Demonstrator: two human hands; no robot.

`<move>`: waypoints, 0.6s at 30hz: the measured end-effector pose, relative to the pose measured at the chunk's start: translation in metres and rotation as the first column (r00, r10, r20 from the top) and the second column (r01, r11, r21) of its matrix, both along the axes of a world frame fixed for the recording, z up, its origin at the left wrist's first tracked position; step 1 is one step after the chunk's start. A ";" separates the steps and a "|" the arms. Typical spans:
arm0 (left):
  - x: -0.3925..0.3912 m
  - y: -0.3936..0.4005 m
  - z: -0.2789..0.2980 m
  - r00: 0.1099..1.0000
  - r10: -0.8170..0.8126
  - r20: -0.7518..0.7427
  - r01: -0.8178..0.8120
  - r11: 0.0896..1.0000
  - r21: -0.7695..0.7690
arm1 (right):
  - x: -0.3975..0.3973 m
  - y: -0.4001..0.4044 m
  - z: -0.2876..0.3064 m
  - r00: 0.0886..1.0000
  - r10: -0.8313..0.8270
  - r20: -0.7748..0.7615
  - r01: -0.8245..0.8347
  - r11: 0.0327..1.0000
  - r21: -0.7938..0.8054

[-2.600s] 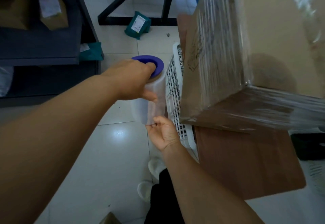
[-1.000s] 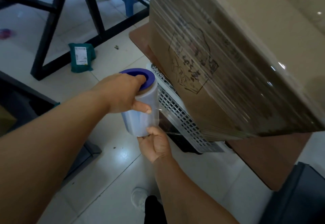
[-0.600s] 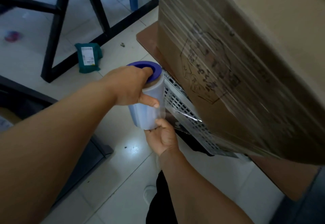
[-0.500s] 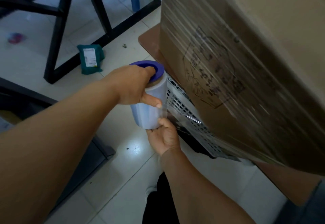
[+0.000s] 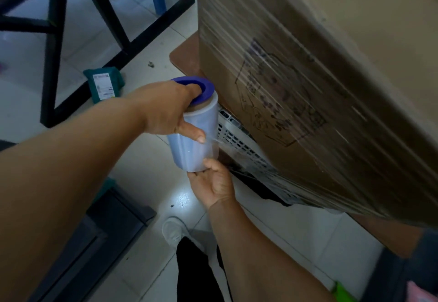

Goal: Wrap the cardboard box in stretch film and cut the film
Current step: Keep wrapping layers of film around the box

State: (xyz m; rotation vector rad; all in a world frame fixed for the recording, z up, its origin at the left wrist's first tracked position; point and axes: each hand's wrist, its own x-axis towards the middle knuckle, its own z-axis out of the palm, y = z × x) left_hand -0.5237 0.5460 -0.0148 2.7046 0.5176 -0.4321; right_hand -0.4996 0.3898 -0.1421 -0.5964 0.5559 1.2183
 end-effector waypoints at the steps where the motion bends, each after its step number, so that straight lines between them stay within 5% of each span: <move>1: 0.000 0.003 0.001 1.000 0.000 0.001 0.000 1.000 -0.003 | -0.001 0.003 0.001 1.000 -0.017 -0.007 0.017 1.000 -0.017; 18: -0.013 0.079 -0.005 0.999 -0.037 -0.005 0.037 0.998 0.052 | -0.031 0.076 0.003 0.987 -0.151 -0.061 0.142 0.982 -0.125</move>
